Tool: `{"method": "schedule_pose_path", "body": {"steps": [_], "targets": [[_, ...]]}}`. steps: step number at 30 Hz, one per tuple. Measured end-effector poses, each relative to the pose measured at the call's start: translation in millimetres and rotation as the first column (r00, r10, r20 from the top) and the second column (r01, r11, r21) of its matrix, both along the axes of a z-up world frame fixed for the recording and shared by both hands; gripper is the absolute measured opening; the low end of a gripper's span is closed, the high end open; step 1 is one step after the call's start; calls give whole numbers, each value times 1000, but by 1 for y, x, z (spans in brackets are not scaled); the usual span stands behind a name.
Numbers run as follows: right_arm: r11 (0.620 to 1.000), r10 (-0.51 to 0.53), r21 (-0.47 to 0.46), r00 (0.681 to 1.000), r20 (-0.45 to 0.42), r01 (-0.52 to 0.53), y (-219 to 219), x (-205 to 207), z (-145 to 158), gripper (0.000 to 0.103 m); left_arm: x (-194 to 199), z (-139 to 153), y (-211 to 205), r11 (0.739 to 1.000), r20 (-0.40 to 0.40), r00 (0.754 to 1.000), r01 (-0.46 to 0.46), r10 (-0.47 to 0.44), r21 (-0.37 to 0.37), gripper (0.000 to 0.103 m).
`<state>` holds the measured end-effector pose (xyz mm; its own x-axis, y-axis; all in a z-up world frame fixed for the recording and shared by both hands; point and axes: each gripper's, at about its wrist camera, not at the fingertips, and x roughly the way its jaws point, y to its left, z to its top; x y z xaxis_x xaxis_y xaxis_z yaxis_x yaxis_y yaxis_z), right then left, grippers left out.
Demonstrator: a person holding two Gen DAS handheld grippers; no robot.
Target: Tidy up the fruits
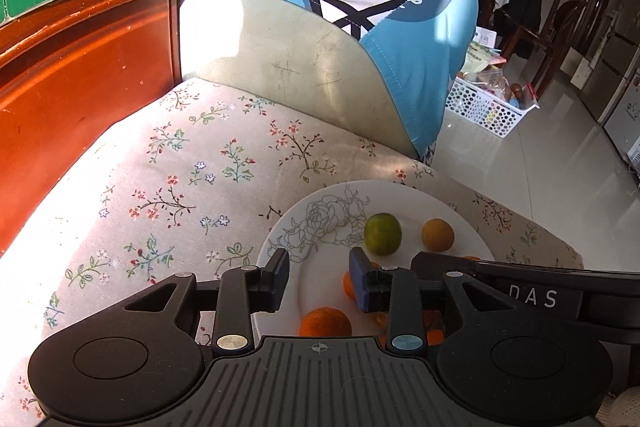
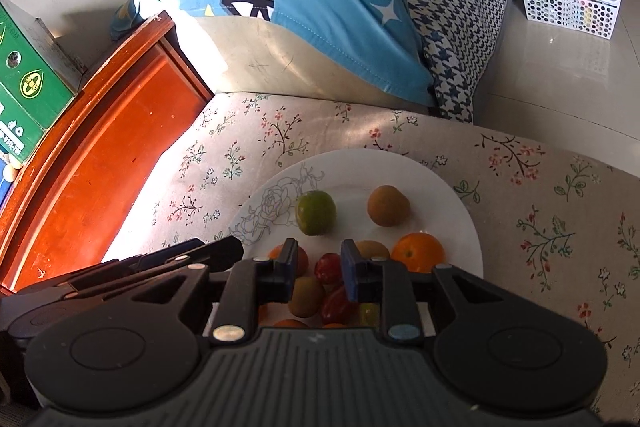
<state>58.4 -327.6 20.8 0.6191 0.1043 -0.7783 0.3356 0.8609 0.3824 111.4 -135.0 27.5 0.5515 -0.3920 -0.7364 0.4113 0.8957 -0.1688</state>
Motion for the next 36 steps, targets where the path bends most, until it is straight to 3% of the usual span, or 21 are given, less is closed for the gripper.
{"method": "schedule_pose_path", "body": {"steps": [3, 6, 11, 15, 21, 36], "targets": [[1000, -24, -6, 1000, -10, 23, -3, 0, 2, 37, -2, 3, -1, 999, 7, 1000, -17, 17, 29, 39], [999, -37, 2, 999, -4, 37, -6, -2, 5, 39, -2, 6, 3, 998, 0, 999, -43, 43, 35, 51], [998, -56, -14, 998, -2, 56, -5, -6, 14, 50, -6, 13, 8, 996, -8, 997, -70, 70, 59, 62], [998, -53, -22, 999, 3, 53, -1, -11, 23, 63, -16, 20, 11, 993, -7, 997, -76, 77, 90, 78], [994, -24, -108, 1000, -9, 23, 17, -20, 35, 72, -35, 31, 12, 990, 10, 998, -57, 57, 129, 84], [976, -99, -201, 992, -77, 81, 37, -55, 40, 84, -61, 24, 26, 974, -49, 993, -94, 106, 204, 87]]}}
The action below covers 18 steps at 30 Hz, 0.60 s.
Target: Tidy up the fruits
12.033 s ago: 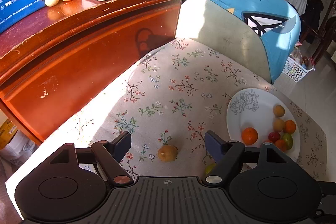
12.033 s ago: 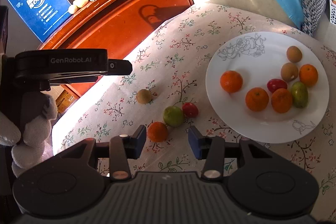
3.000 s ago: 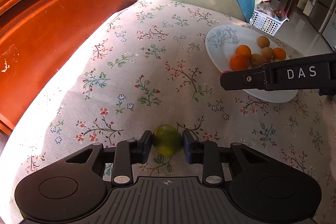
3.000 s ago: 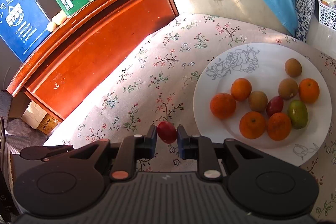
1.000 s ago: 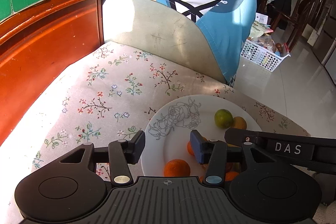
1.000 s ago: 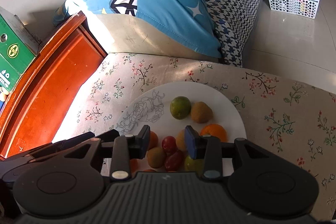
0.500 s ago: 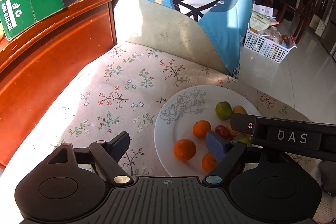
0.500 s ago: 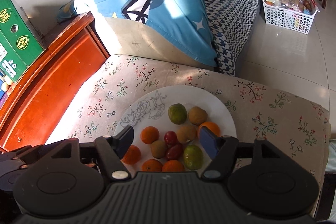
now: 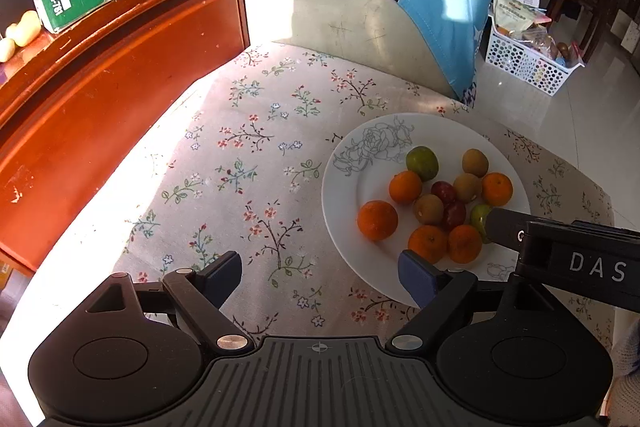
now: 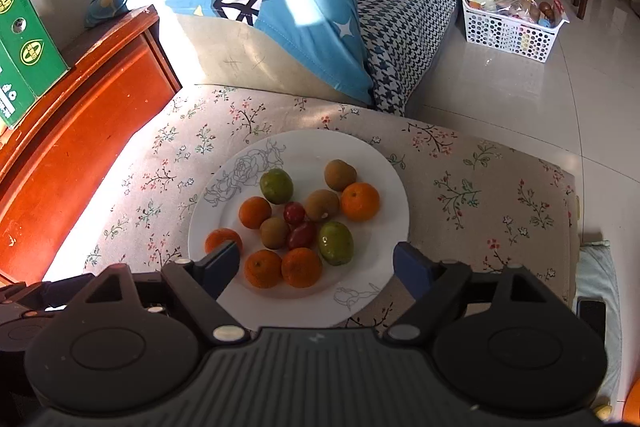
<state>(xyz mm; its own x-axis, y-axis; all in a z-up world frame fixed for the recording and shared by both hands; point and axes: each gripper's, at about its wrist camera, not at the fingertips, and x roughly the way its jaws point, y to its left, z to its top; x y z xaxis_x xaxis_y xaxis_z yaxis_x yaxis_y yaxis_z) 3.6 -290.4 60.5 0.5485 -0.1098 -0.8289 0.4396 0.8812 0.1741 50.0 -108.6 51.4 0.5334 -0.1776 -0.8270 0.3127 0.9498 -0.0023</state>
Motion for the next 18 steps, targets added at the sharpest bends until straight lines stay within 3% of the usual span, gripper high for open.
{"method": "schedule_pose_path", "body": {"steps": [9, 18], "targets": [[998, -56, -10, 997, -48, 56, -6, -8, -5, 89, 1, -6, 0, 1000, -24, 1000, -14, 15, 26, 88], [998, -40, -47, 996, -81, 36, -1, -5, -9, 90, 7, -7, 6, 998, -28, 998, -55, 56, 29, 88]]}}
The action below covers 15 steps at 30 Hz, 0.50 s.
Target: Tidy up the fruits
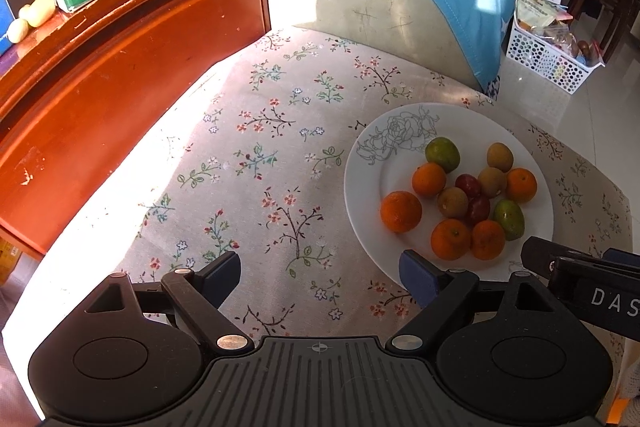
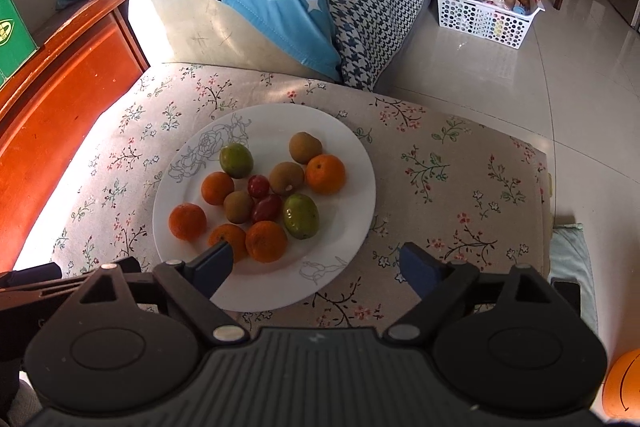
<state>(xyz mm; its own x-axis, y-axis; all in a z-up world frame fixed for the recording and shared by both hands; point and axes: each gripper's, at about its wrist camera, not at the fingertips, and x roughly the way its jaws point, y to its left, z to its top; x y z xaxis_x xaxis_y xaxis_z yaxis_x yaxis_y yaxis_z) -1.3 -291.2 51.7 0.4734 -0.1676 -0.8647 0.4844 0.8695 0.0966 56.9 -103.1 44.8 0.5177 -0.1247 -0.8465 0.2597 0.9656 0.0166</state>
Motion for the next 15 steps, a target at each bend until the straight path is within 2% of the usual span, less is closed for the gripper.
{"method": "schedule_pose_path", "body": {"steps": [7, 15], "targets": [[999, 22, -28, 999, -43, -23, 5, 4, -8, 91, 4, -3, 0, 1000, -2, 1000, -21, 21, 15, 92], [995, 52, -86, 996, -71, -58, 13, 6, -13, 91, 5, -9, -5, 997, -5, 1000, -16, 16, 73, 93]]}}
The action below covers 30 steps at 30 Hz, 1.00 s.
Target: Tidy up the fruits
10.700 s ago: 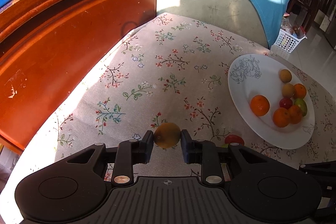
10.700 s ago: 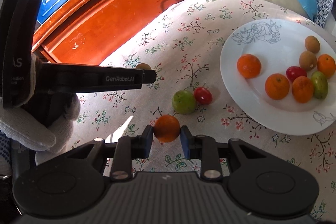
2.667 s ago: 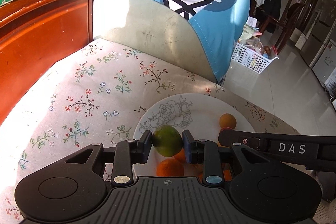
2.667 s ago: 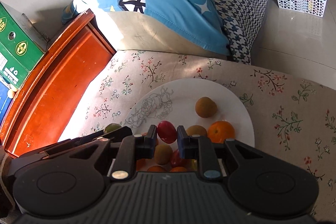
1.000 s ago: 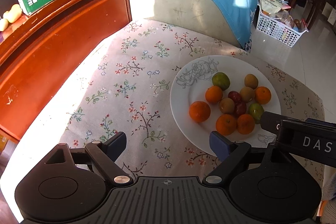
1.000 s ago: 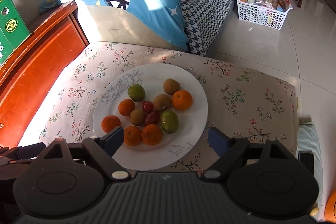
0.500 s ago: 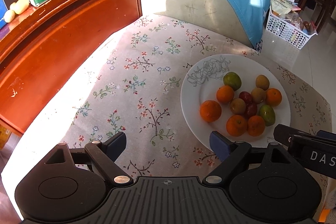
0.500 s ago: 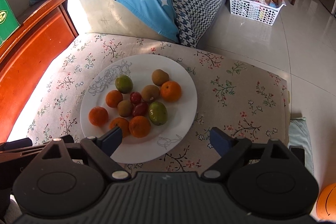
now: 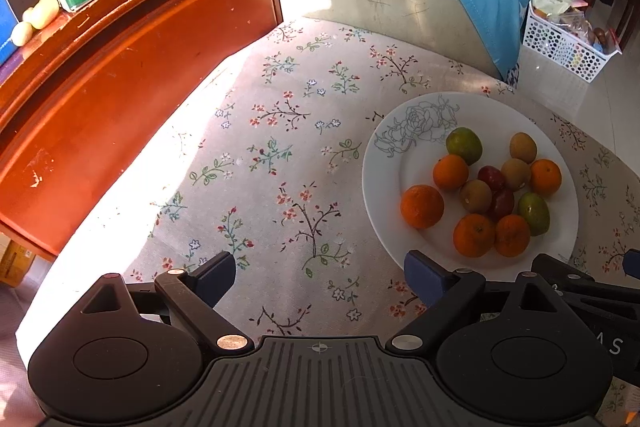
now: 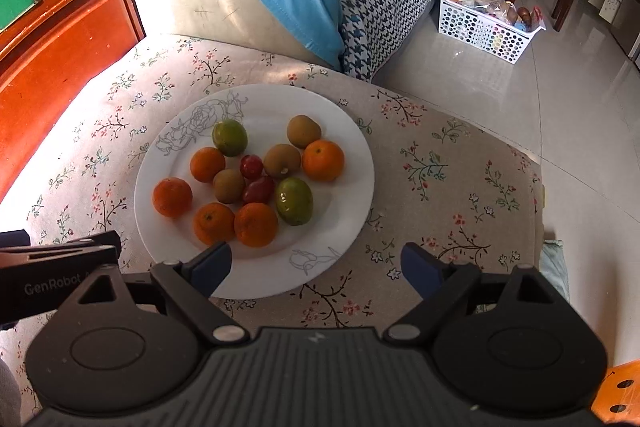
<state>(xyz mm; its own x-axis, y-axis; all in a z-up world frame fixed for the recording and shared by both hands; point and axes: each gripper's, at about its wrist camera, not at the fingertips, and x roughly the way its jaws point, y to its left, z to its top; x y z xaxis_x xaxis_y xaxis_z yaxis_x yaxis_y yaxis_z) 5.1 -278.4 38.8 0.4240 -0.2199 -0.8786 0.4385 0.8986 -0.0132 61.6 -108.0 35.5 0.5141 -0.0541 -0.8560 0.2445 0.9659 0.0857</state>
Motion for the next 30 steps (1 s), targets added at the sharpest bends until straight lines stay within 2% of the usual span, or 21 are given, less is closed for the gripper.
{"method": "schedule_pose_path", "body": {"steps": [12, 30], "targets": [[1000, 18, -2, 999, -38, -18, 2, 2, -9, 91, 3, -4, -3, 999, -8, 1000, 4, -3, 44, 93], [999, 42, 9, 998, -43, -42, 6, 2, -13, 91, 0, -4, 2, 998, 14, 1000, 4, -5, 64, 93]]}}
